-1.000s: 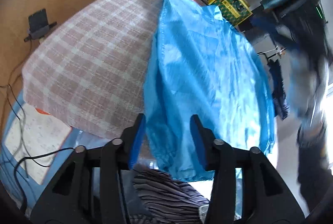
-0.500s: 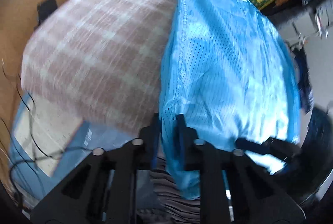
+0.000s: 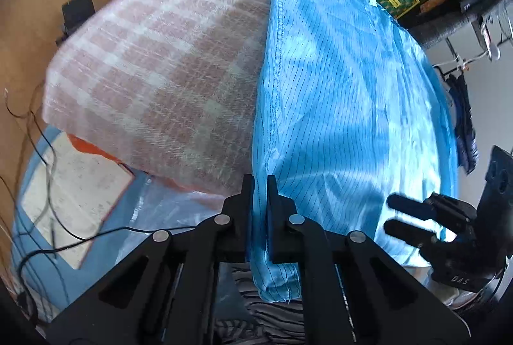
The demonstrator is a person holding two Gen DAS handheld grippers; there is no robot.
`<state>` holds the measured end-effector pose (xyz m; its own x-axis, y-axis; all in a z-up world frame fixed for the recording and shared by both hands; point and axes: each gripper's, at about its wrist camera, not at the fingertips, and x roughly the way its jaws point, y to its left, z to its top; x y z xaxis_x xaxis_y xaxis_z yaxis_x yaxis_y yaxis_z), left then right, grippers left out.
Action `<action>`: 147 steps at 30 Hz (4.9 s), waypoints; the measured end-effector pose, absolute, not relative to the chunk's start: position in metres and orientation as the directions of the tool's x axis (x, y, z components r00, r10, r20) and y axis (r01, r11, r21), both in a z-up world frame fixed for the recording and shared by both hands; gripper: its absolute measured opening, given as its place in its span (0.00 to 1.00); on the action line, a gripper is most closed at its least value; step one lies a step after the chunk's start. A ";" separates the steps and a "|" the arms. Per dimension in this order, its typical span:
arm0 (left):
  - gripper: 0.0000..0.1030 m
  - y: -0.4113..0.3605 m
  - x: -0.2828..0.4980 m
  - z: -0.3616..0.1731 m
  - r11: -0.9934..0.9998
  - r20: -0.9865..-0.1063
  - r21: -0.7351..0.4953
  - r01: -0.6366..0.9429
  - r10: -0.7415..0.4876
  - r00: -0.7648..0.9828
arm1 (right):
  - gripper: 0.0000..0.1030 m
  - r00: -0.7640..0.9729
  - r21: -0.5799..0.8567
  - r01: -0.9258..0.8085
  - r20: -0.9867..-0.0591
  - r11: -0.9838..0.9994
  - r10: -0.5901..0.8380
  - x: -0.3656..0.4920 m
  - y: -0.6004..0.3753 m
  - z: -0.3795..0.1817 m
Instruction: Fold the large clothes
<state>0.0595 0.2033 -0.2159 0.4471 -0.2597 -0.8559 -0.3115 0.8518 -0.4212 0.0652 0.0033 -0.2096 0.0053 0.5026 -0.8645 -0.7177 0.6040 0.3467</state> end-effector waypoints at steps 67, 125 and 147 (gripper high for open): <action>0.04 0.123 0.044 -0.171 0.981 -0.773 -0.170 -0.089 -0.077 0.630 | 0.61 0.118 0.056 -0.666 -0.977 0.744 0.180 0.226 0.186 -0.222; 0.08 -0.022 -0.021 -0.123 0.917 -0.789 -0.213 0.336 -0.364 0.495 | 0.12 0.254 0.531 -0.112 -0.802 0.840 0.541 0.274 -0.202 -0.205; 0.08 0.082 0.028 -0.073 0.934 -0.684 -0.308 0.179 -0.348 0.641 | 0.43 0.177 0.360 -0.279 -0.892 0.890 0.416 0.146 -0.155 -0.215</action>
<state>0.0281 0.0818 -0.0726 0.6406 -0.3481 -0.6844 0.1789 0.9345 -0.3078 0.1456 -0.1546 -0.2155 0.1771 0.4158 -0.8920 -0.2790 0.8904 0.3597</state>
